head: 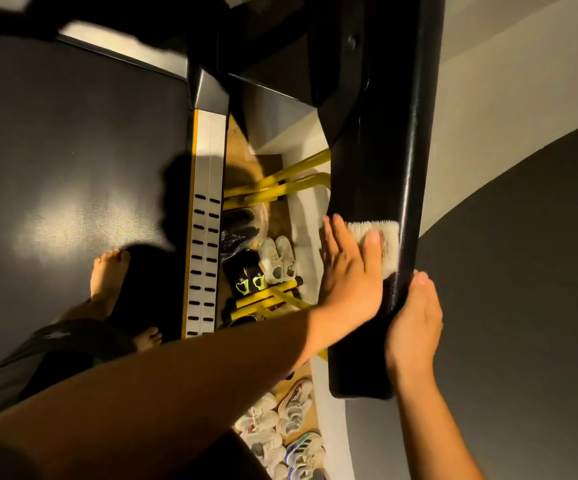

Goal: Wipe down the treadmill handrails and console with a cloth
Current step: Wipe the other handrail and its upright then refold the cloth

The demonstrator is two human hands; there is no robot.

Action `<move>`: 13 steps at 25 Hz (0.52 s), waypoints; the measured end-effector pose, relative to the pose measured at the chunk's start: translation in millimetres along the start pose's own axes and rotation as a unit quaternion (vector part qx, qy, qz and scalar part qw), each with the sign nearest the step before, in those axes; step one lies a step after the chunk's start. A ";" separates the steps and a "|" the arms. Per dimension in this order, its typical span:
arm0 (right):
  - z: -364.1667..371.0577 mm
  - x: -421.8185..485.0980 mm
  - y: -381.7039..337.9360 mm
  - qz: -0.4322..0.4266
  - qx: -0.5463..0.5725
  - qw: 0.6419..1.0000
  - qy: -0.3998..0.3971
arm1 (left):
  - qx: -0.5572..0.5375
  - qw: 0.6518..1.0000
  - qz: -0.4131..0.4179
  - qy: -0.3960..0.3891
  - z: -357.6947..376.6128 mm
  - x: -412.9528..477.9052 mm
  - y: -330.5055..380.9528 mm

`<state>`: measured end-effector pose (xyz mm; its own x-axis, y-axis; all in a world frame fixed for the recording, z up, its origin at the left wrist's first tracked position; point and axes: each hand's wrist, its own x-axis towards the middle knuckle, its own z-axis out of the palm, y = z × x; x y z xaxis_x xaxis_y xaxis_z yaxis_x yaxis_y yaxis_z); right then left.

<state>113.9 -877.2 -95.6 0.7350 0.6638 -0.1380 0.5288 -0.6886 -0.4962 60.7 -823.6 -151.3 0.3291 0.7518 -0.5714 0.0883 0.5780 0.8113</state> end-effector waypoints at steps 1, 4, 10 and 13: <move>0.2 -1.1 -2.4 0.005 0.002 1.000 -0.001 | -0.006 1.000 0.001 0.008 -10.2 23.2 15.5; -0.1 -1.1 -1.5 0.027 0.004 1.000 0.002 | 0.003 1.000 0.001 0.014 -15.4 36.6 27.6; 2.0 1.8 -6.1 0.029 -0.005 1.000 0.001 | -0.053 0.998 -0.042 0.005 -23.6 32.2 63.9; 1.1 0.6 -9.0 0.037 -0.012 0.999 -0.001 | -0.126 0.988 -0.085 0.026 -47.3 83.9 96.6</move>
<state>109.1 -870.2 -92.2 0.7718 0.6111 -0.1759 0.4825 -0.7430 -0.4639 52.4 -689.7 -126.7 0.2810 0.6485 -0.7075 -0.1003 0.7530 0.6503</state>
